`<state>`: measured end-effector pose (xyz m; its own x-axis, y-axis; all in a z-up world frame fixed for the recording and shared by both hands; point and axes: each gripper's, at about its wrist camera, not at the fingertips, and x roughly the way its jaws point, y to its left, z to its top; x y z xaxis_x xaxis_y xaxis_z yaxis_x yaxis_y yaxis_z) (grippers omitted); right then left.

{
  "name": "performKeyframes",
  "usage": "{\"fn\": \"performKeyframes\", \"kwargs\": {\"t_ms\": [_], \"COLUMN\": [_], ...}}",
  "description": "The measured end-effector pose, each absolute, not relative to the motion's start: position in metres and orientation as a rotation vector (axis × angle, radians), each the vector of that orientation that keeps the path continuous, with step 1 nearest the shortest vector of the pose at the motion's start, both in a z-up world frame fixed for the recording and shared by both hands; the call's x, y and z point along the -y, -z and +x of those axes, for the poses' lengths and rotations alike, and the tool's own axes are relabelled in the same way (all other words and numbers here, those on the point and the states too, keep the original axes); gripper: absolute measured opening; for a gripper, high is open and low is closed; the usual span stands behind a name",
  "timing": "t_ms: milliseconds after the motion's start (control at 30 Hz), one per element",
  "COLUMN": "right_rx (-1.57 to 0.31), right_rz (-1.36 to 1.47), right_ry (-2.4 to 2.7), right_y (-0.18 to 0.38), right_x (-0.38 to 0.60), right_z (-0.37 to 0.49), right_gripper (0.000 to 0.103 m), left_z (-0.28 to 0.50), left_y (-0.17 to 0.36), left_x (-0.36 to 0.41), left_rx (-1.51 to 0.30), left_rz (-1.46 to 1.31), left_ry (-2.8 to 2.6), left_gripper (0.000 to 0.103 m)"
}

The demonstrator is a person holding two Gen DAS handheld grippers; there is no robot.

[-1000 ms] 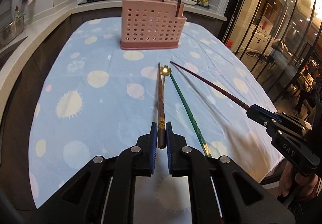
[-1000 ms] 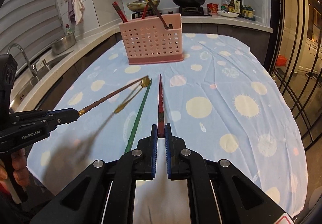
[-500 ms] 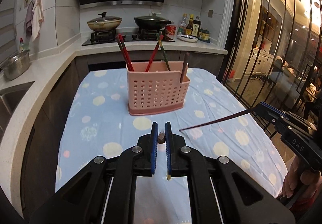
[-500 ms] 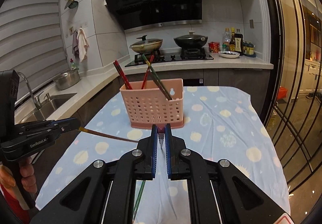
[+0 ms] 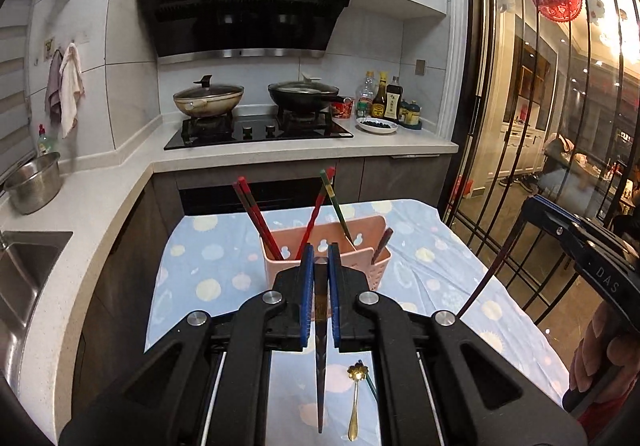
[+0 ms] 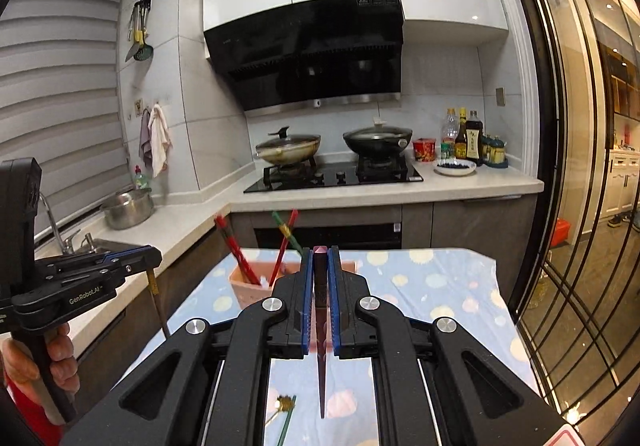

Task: Organize utensils
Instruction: 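Lift and carry both chopsticks up to the pink holder, then lower both chopsticks into the pink holder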

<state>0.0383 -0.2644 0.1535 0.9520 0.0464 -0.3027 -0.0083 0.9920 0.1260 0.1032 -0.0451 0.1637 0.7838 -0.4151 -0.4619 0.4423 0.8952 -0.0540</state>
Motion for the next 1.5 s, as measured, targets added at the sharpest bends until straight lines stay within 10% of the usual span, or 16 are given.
{"fn": "performKeyframes", "kwargs": {"t_ms": [667,1500], "right_rx": [-0.226,-0.306], "right_rz": [0.113,0.089], "right_ry": [0.019,-0.026], "right_y": [-0.231,-0.199], "right_x": [0.289,0.263], "right_z": [0.149,0.206], "right_gripper": [0.007,0.007], "left_z": [0.176,0.244], "left_y": [-0.282,-0.196], "left_x": [0.066,0.106], "left_rx": [-0.29,-0.515], "left_rz": [0.058,0.039], "left_ry": [0.444,0.484], "left_gripper": [0.007,0.007]}}
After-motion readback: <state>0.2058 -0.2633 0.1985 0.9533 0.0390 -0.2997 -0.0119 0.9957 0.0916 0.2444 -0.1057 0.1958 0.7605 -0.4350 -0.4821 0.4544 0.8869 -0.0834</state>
